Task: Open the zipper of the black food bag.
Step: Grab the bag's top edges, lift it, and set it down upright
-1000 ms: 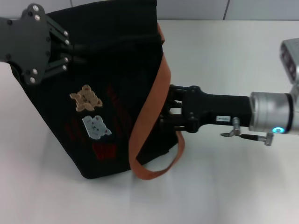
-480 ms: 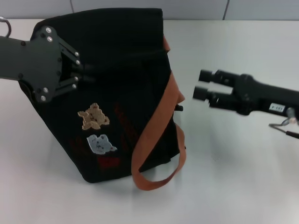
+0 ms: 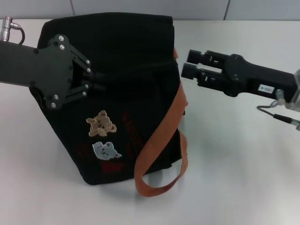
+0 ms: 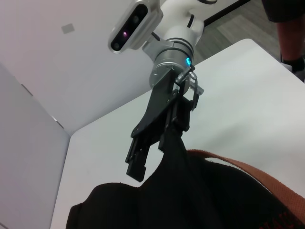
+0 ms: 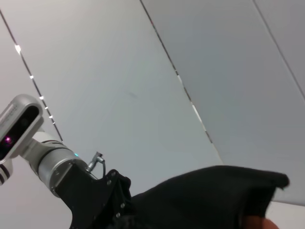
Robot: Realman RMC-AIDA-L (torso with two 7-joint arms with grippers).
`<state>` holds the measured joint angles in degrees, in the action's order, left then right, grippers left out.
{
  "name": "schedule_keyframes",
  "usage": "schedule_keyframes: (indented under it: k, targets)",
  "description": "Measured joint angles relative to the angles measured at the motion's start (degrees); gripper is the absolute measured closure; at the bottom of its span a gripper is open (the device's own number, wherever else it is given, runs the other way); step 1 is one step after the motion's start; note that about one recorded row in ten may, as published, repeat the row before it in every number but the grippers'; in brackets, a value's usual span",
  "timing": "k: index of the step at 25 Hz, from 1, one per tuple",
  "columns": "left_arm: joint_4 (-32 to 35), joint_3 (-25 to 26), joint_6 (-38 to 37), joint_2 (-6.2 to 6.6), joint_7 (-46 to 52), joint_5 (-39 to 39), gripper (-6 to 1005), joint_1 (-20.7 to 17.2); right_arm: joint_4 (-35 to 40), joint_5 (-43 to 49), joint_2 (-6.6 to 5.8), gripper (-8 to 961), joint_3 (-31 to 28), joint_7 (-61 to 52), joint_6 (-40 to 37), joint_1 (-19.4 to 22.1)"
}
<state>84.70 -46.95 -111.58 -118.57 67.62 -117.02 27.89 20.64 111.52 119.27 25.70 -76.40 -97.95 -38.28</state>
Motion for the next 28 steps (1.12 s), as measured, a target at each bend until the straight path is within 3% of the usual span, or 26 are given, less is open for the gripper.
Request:
schedule_keyframes:
  k: [5, 10, 15, 20, 28]
  targets:
    - [-0.04, -0.12, 0.03, -0.05, -0.6, 0.31, 929, -0.41, -4.78, 0.0, 0.23, 292, 0.6, 4.05, 5.41, -2.15]
    - [-0.06, -0.04, 0.02, -0.06, -0.74, 0.75, 929, -0.68, -9.93, 0.3, 0.3, 488, 0.61, 9.38, 12.27, -3.35]
    - [-0.06, 0.21, -0.03, -0.02, -0.75, 0.84, 929, -0.75, -10.71, 0.13, 0.35, 493, -0.01, 10.42, 13.94, -2.2]
    - [-0.04, -0.01, 0.01, 0.0, -0.82, 1.08, 929, -0.74, -10.49, -0.62, 0.29, 499, 0.06, 10.48, 7.93, -1.43]
    - [-0.07, -0.72, 0.25, -0.05, -0.82, 1.38, 929, -0.7, -12.66, -2.9, 0.48, 507, -0.03, 11.06, 5.36, -3.38]
